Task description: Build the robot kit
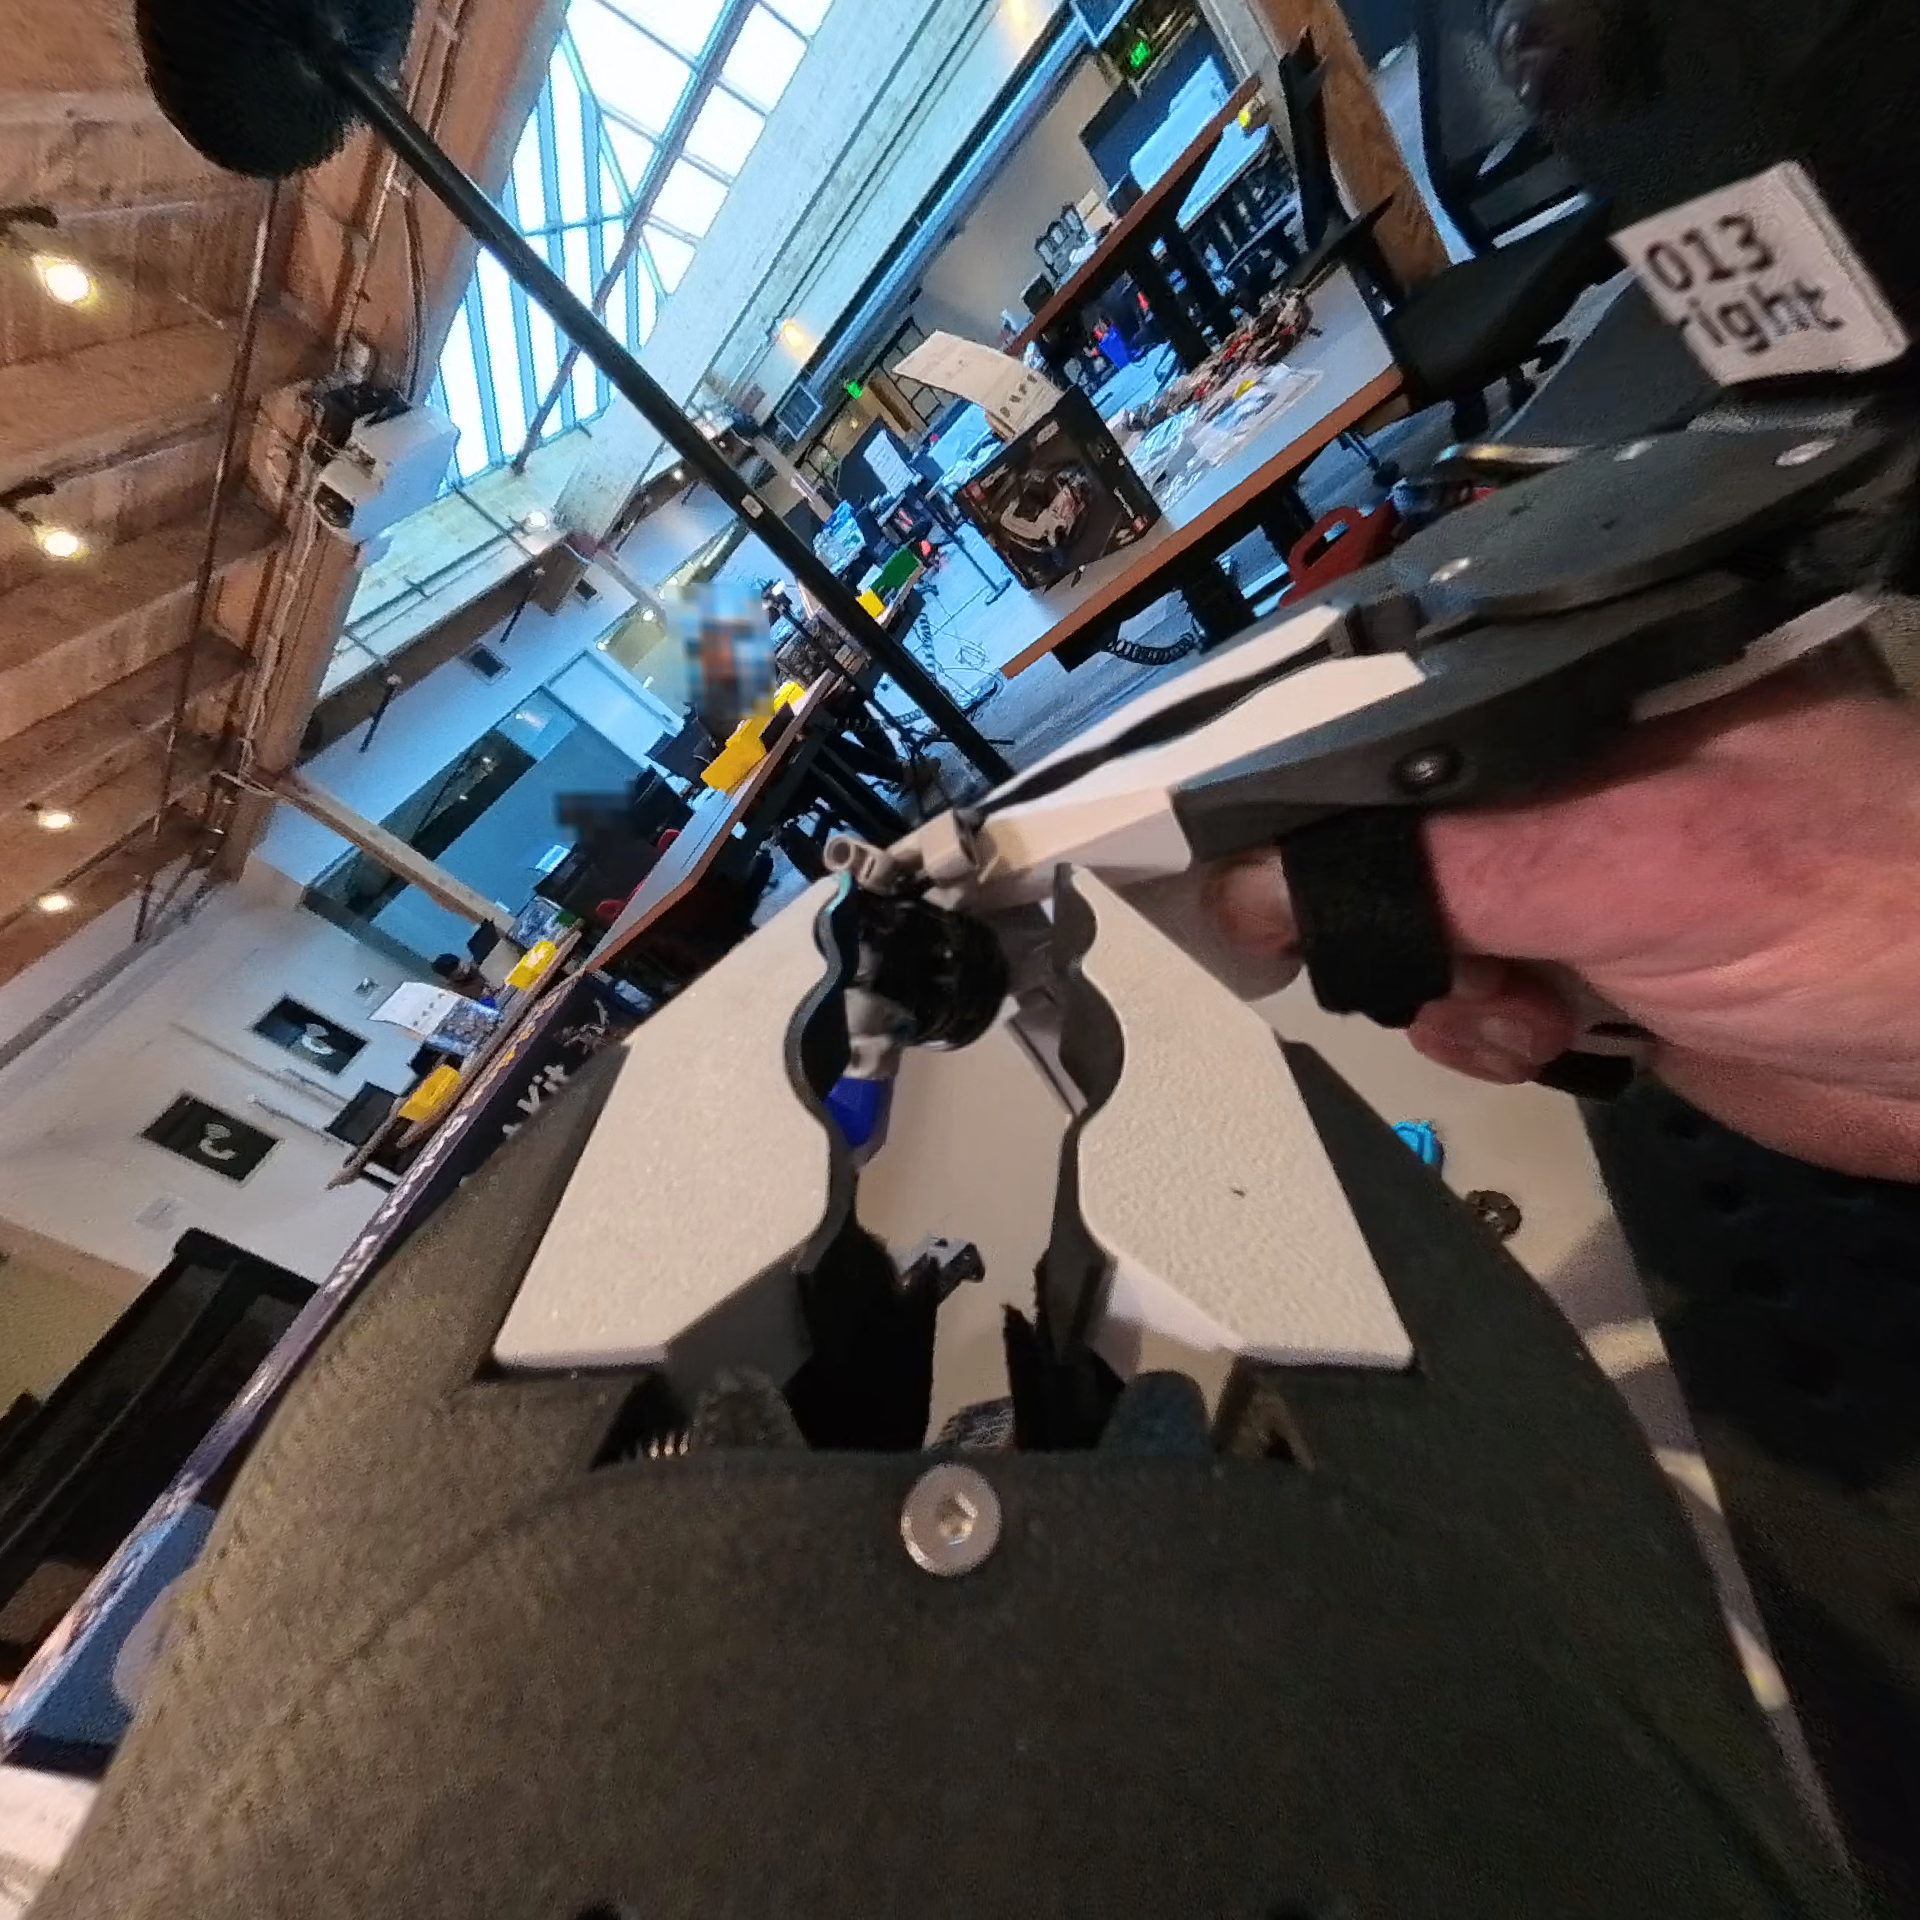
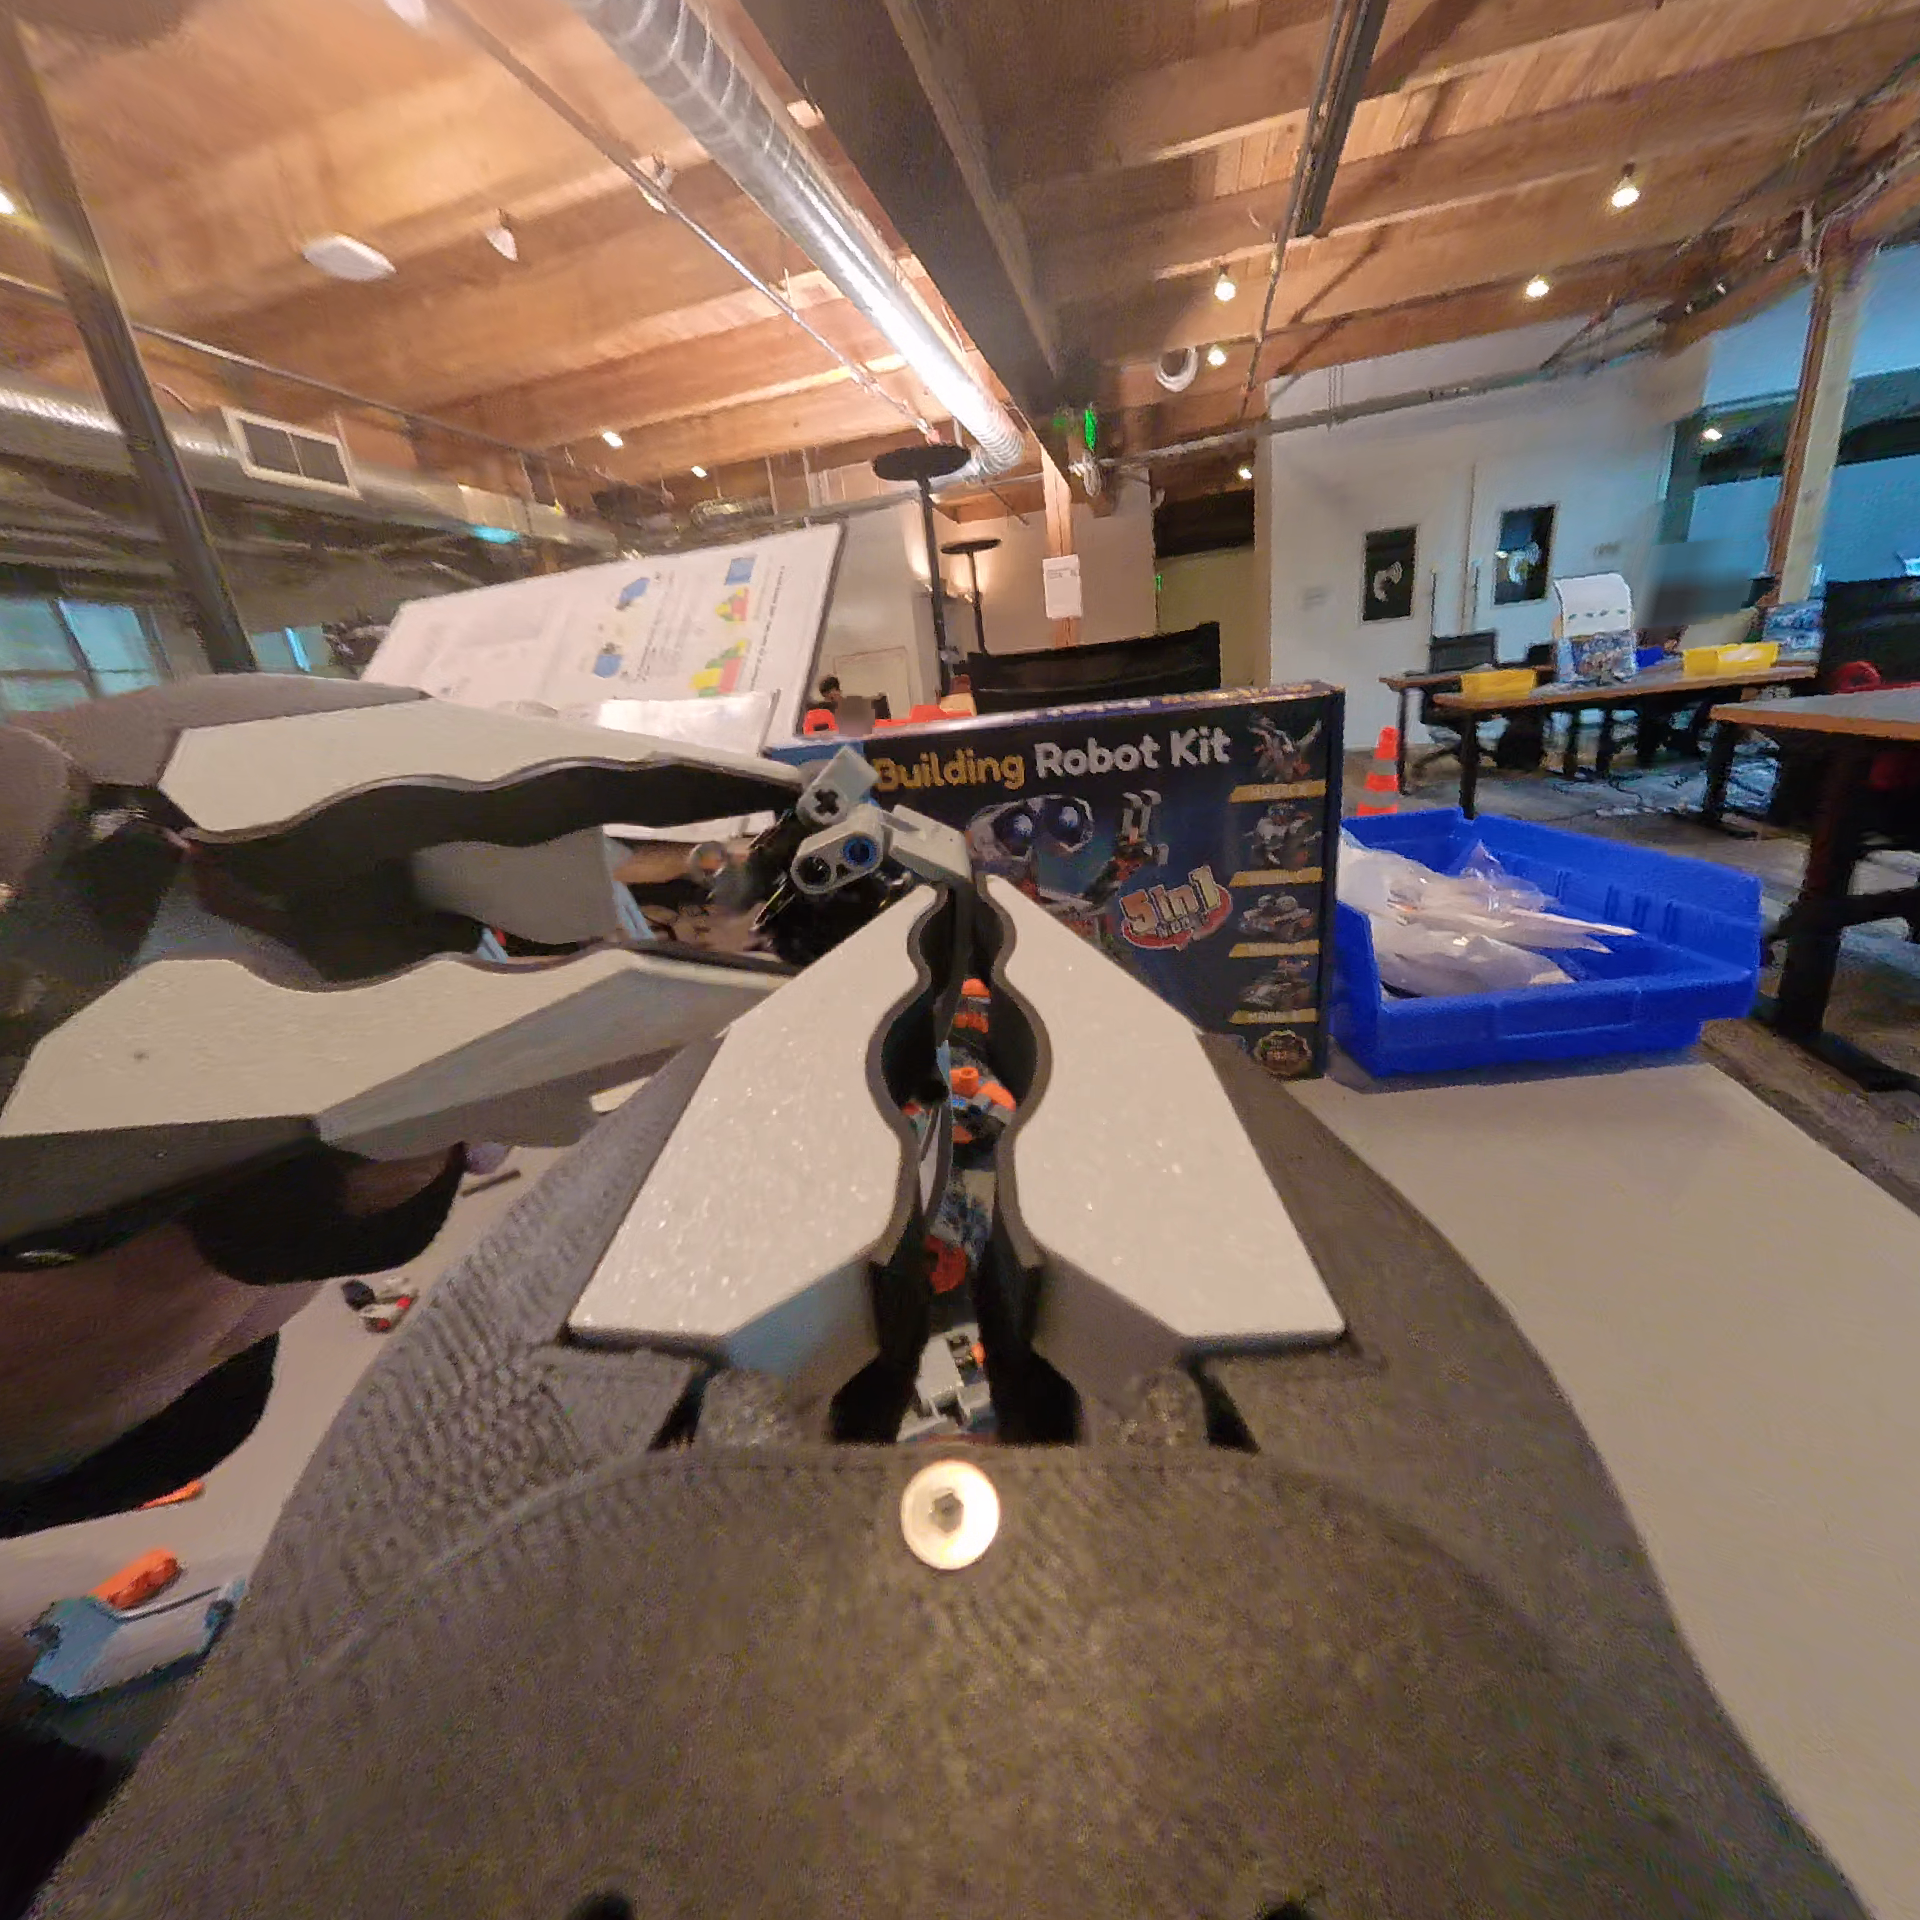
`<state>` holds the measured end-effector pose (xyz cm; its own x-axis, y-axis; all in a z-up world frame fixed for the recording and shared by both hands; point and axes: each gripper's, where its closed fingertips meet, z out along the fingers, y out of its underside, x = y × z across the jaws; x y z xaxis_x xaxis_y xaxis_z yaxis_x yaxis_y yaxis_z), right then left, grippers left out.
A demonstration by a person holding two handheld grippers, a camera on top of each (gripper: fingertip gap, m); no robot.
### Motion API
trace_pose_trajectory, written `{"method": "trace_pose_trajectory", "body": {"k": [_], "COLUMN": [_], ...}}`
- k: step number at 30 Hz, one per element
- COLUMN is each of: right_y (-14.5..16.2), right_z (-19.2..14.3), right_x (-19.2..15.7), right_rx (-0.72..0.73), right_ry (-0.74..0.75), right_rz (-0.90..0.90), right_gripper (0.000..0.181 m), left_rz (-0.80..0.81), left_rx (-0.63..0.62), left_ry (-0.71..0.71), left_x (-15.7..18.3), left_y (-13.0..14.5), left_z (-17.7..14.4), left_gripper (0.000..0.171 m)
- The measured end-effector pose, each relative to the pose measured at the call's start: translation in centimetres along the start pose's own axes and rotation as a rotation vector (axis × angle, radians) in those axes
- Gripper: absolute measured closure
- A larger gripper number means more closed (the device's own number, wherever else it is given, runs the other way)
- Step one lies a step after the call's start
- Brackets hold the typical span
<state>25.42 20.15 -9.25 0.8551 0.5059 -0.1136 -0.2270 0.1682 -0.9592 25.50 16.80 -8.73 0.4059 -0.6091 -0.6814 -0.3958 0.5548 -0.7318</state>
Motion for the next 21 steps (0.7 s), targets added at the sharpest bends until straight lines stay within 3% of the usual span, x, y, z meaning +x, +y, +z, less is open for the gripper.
{"method": "trace_pose_trajectory", "body": {"k": [3,11,13,21], "right_y": [0.1,0.4,0.5,1.9], "right_z": [-0.1,-0.3,-0.5,-1.0], "right_x": [-0.2,-0.6,-0.9,-1.9], "right_rx": [0.025,0.031,0.035,-0.016], "right_ry": [-0.025,-0.09,-0.124,-0.152], "right_rz": [0.023,0.018,0.002,-0.126], "right_gripper": [0.181,0.181,0.181,0.181], "left_rz": [-0.028,-0.305,-0.381,-0.669], "left_rx": [-0.003,0.073,0.105,0.181], "left_ry": [0.007,0.144,0.188,0.358], "left_x": [-0.1,-0.7,-0.9,0.0], "left_y": [0.0,0.1,0.1,1.3], "left_z": [0.0,-0.7,-1.1,-2.5], "left_gripper": [0.141,0.16,0.171,0.167]}}
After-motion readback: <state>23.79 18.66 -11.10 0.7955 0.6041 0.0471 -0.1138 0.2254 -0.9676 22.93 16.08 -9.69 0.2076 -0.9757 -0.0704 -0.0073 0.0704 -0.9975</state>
